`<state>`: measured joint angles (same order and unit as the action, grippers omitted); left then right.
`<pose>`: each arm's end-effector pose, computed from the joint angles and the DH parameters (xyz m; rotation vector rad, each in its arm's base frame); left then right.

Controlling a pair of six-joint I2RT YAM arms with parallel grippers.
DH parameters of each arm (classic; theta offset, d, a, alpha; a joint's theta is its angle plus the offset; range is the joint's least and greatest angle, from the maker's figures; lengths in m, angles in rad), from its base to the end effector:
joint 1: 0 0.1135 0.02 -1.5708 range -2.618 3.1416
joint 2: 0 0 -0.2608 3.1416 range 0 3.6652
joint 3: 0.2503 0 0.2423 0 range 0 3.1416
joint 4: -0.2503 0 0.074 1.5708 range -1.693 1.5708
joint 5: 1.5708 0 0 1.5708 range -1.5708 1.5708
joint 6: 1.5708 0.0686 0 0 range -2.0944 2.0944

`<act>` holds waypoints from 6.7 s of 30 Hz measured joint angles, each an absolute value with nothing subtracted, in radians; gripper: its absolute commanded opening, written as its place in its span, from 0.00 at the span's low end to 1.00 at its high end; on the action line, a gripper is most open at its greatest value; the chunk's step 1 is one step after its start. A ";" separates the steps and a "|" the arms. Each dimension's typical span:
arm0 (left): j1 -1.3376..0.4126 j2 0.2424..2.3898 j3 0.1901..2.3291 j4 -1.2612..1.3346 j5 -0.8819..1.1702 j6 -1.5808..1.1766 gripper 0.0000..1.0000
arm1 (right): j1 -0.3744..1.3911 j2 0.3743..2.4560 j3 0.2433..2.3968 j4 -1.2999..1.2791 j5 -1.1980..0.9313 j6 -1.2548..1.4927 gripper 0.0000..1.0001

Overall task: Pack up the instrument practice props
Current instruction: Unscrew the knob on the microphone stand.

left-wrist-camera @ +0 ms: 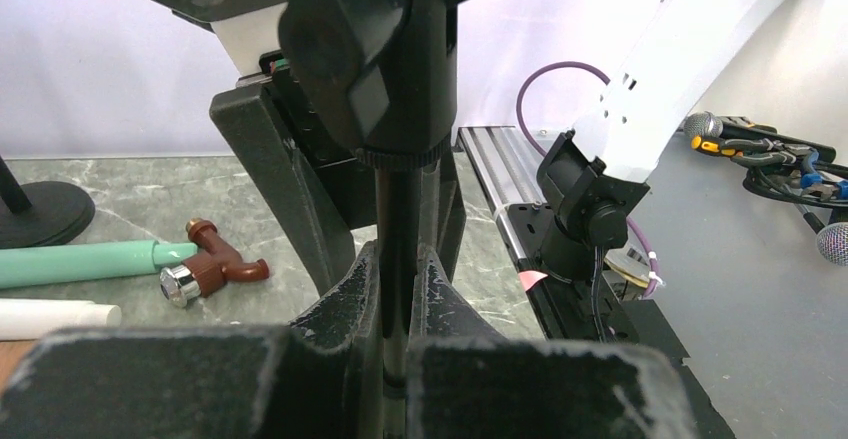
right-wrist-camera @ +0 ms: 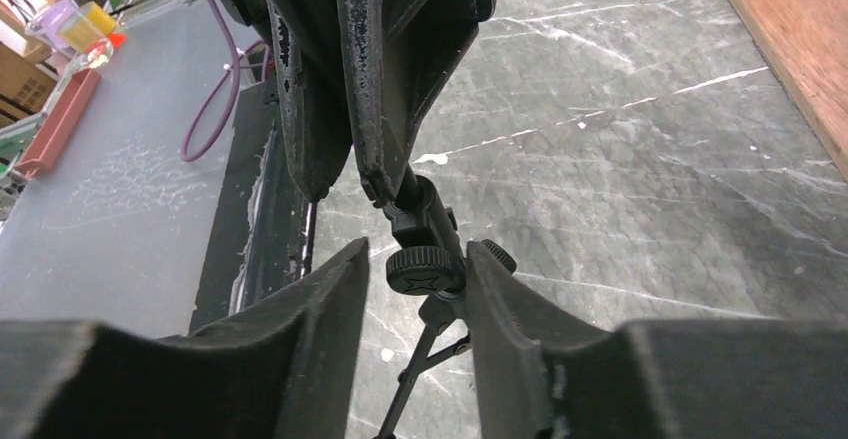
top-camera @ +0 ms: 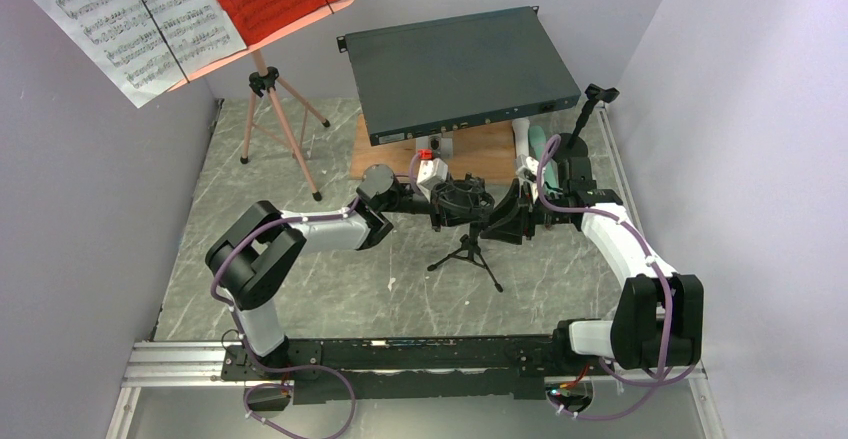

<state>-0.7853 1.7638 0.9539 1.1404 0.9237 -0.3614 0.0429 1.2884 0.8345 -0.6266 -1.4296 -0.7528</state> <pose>0.2332 -0.3105 0.2783 1.1362 1.0587 -1.5005 0.2209 0.0775 0.2412 -1.0927 1.5579 1.3517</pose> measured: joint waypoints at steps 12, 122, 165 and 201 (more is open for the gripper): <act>-0.786 1.763 0.954 1.132 0.926 -0.352 0.00 | 0.043 1.289 0.836 -0.681 -1.412 -0.840 0.17; -0.782 1.734 0.920 1.133 0.928 -0.405 0.00 | 0.055 1.198 0.802 -0.603 -1.338 -0.793 0.61; -0.788 1.692 0.816 1.187 0.963 -0.562 0.80 | 0.098 1.063 0.724 -0.633 -1.195 -1.167 0.00; -0.786 1.230 0.743 0.174 0.709 0.077 0.86 | -0.081 1.147 0.780 -1.029 -1.254 -1.581 0.63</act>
